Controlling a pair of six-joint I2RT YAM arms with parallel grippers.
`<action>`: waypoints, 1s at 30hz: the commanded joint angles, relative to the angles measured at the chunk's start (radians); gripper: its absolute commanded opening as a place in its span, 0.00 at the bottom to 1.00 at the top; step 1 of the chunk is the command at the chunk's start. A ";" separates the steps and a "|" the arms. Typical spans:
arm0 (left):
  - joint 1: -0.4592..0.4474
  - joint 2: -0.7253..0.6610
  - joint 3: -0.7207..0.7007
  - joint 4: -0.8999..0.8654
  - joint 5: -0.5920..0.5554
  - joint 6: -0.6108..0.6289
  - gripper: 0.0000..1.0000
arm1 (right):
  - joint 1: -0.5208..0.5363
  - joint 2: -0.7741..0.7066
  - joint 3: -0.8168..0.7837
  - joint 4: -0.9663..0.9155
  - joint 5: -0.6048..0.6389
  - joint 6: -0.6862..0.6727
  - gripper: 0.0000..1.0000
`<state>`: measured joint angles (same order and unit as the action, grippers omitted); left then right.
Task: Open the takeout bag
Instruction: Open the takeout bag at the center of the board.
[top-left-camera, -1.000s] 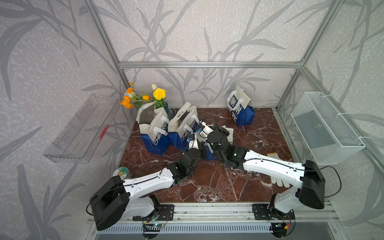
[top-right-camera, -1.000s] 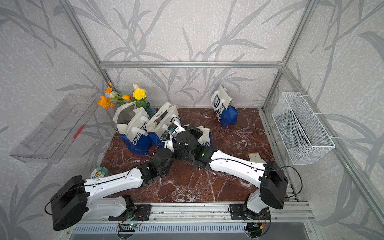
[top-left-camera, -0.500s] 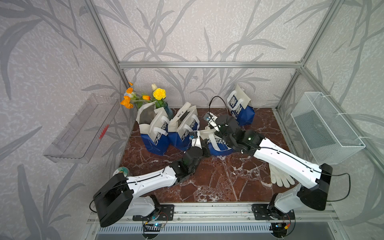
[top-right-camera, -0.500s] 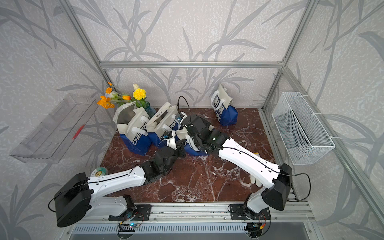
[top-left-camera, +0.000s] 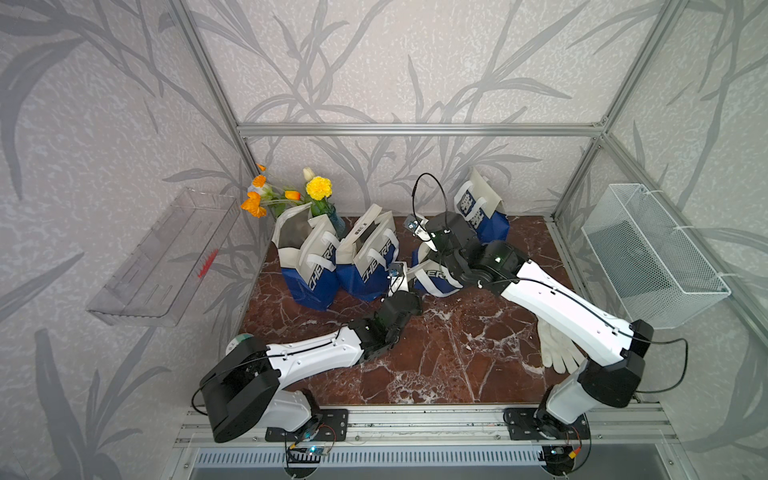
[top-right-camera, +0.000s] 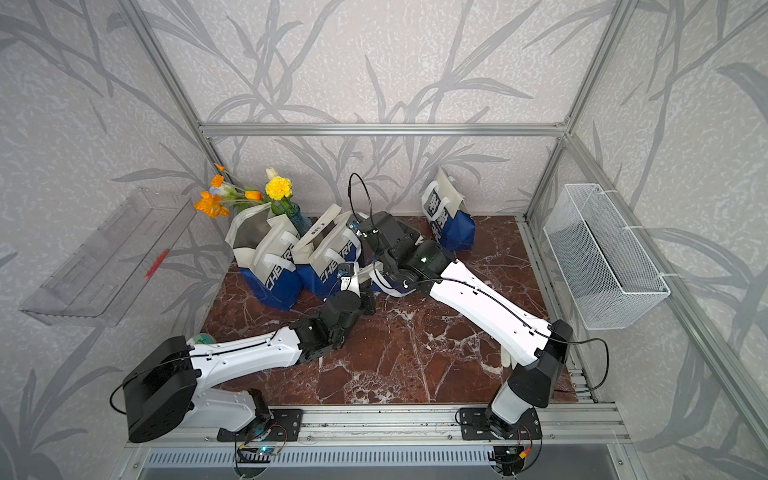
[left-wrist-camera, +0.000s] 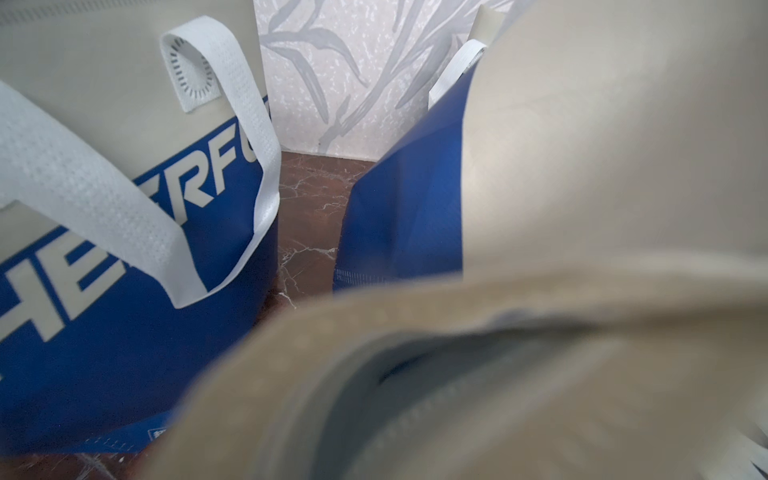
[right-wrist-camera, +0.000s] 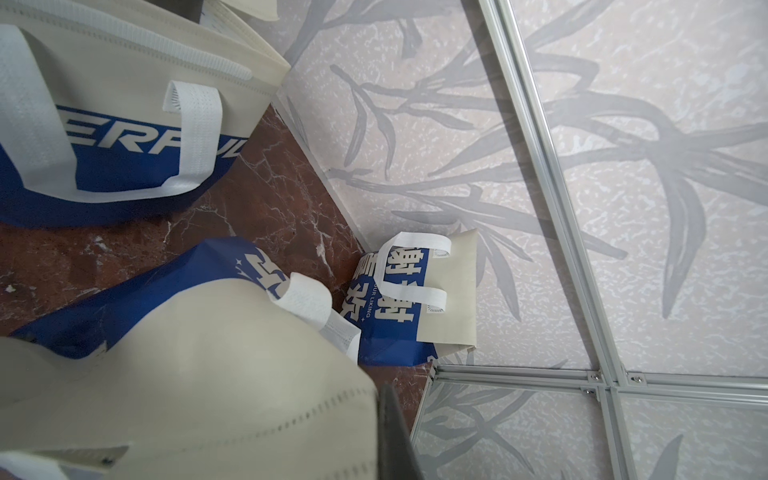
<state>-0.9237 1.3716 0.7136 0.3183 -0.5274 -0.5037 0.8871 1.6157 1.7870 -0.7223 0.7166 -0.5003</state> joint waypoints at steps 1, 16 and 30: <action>0.006 0.039 -0.036 -0.277 -0.028 0.015 0.00 | -0.027 -0.055 0.089 0.049 0.071 0.088 0.05; 0.005 -0.078 0.082 -0.359 0.086 -0.005 0.00 | -0.004 -0.326 -0.403 0.194 -0.086 0.422 0.65; 0.000 -0.118 0.127 -0.374 0.125 -0.039 0.00 | 0.049 -0.318 -0.435 0.206 -0.184 0.370 0.72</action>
<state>-0.9245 1.2804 0.8062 -0.0368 -0.4137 -0.5343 0.9257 1.3064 1.3758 -0.5529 0.5583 -0.1097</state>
